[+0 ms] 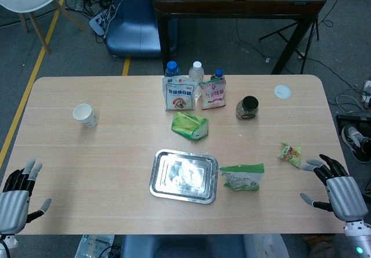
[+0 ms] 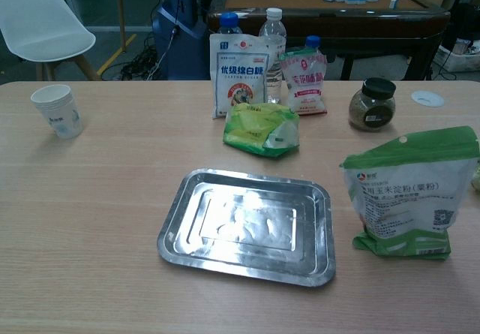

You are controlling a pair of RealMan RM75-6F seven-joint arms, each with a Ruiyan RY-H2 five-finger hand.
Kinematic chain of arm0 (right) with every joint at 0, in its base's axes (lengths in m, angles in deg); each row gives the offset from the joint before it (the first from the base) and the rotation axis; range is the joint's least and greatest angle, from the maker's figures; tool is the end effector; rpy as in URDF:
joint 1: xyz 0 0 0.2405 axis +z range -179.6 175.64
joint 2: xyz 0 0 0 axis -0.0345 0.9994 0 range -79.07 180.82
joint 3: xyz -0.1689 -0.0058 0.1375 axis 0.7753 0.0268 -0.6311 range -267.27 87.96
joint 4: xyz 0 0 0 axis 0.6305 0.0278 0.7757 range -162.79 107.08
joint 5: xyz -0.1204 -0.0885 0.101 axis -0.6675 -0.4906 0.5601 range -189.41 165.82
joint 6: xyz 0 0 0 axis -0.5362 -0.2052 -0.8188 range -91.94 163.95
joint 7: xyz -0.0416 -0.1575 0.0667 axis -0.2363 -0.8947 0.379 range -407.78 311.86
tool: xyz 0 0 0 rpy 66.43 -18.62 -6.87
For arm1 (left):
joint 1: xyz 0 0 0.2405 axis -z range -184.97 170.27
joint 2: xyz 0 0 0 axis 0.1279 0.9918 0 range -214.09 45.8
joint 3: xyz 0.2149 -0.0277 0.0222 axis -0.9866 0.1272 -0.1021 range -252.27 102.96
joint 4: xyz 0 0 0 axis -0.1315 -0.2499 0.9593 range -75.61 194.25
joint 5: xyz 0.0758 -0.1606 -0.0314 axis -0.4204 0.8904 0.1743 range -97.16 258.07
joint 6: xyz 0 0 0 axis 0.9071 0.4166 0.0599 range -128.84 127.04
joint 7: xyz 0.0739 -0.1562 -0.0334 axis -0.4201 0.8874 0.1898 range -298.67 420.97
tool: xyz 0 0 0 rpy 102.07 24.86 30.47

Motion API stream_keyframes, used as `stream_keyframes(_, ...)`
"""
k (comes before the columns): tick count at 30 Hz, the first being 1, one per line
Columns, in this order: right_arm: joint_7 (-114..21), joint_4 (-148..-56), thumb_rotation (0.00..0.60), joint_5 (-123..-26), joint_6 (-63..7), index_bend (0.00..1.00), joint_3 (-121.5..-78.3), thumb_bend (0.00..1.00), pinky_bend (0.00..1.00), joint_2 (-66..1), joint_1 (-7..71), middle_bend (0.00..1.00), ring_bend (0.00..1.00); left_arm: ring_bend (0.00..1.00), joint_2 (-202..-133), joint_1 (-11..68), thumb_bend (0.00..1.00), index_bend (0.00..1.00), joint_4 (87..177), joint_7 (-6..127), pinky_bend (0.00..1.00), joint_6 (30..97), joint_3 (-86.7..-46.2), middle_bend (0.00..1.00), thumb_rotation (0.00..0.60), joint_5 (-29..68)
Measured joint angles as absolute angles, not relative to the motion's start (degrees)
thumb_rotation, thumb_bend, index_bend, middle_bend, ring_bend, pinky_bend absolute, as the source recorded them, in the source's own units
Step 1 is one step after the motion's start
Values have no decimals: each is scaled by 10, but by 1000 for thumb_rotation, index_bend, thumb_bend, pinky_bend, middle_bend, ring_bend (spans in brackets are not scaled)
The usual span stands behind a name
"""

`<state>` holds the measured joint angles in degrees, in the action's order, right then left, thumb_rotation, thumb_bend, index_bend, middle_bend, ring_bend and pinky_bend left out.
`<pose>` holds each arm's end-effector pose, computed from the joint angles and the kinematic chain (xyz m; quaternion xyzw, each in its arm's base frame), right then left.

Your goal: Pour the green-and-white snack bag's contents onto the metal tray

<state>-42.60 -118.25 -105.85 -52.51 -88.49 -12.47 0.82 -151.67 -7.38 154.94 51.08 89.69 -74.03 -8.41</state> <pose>-0.2583 -0.1846 0.1638 0.6214 -0.3876 0.4118 0.5423 -0.2558 0.1777 0.1557 -0.5926 -0.3688 -0.3709 0.6126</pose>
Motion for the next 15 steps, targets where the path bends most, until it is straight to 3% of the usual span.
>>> stream_keyframes(15,-410,-1184,600,-1054,-527,323,-883,64,150,-117,0,264,117,82,-1519,-75,229,21,1542,522,57,899,-743,0,600,-90)
